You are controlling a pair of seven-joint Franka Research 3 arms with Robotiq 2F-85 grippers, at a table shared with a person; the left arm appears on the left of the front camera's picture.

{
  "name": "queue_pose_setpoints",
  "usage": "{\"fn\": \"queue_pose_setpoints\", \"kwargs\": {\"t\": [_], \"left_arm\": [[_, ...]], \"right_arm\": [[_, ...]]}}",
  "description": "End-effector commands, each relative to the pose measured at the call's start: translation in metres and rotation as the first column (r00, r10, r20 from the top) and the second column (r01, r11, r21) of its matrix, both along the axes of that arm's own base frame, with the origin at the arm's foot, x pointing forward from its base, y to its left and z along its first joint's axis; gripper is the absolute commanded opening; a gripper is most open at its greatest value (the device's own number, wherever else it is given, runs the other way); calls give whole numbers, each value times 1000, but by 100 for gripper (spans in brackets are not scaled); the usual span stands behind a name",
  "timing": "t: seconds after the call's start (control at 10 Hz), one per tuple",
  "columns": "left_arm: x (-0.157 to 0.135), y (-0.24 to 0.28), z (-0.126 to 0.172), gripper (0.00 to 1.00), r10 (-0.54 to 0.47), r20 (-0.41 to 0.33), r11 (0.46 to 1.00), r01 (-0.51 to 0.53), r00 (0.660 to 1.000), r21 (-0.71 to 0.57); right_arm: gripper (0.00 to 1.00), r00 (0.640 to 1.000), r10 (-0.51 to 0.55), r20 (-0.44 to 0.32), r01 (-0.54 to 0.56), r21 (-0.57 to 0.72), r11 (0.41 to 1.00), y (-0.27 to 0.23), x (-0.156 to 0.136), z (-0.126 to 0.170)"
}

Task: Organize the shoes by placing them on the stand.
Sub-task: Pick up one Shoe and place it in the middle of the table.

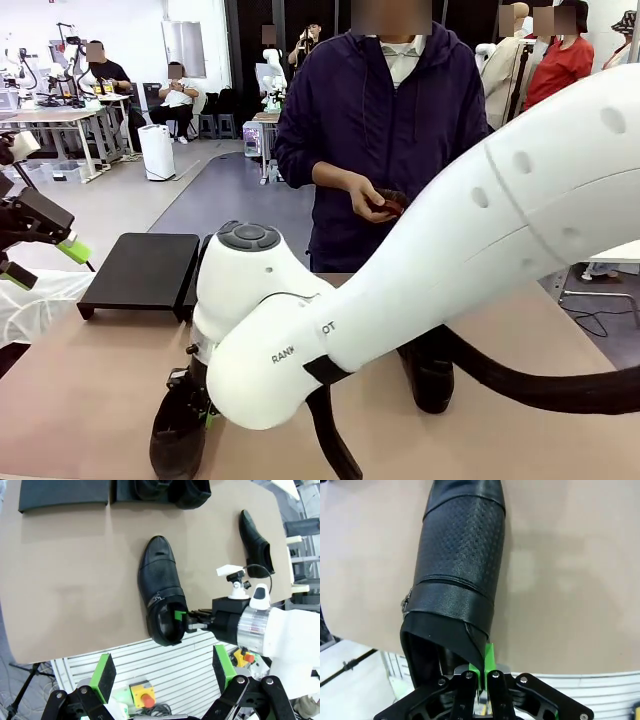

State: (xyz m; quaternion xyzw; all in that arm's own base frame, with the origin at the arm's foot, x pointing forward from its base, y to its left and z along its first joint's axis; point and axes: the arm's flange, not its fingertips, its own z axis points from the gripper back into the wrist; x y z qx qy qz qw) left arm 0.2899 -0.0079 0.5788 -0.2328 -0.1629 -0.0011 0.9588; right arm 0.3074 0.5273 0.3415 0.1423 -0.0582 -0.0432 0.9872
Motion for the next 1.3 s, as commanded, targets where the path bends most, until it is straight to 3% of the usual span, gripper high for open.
{"fn": "queue_pose_setpoints", "kwargs": {"t": [0.0,0.1,0.2,0.3,0.7,1.0,1.2], "left_arm": [[0,1,1,100,-17,4,1000,17,1000,-16],[0,1,1,100,-17,4,1000,17,1000,-16],[0,1,1,100,-17,4,1000,17,1000,-16],[0,1,1,100,-17,4,1000,17,1000,-16],[0,1,1,100,-17,4,1000,17,1000,-16],[0,1,1,100,-17,4,1000,17,1000,-16],[0,1,1,100,-17,4,1000,17,1000,-16]], "right_arm": [[0,998,-54,39,55,-9,998,19,5,4],[10,998,-48,31,49,-10,999,18,5,3],[70,999,-32,28,33,-19,999,17,4,3],[100,999,-21,25,22,-25,999,17,4,3],[100,997,17,69,-14,-38,999,6,-3,19],[100,986,92,137,-93,7,996,-52,-39,90],[100,979,131,155,-136,22,990,-132,-49,139]]}}
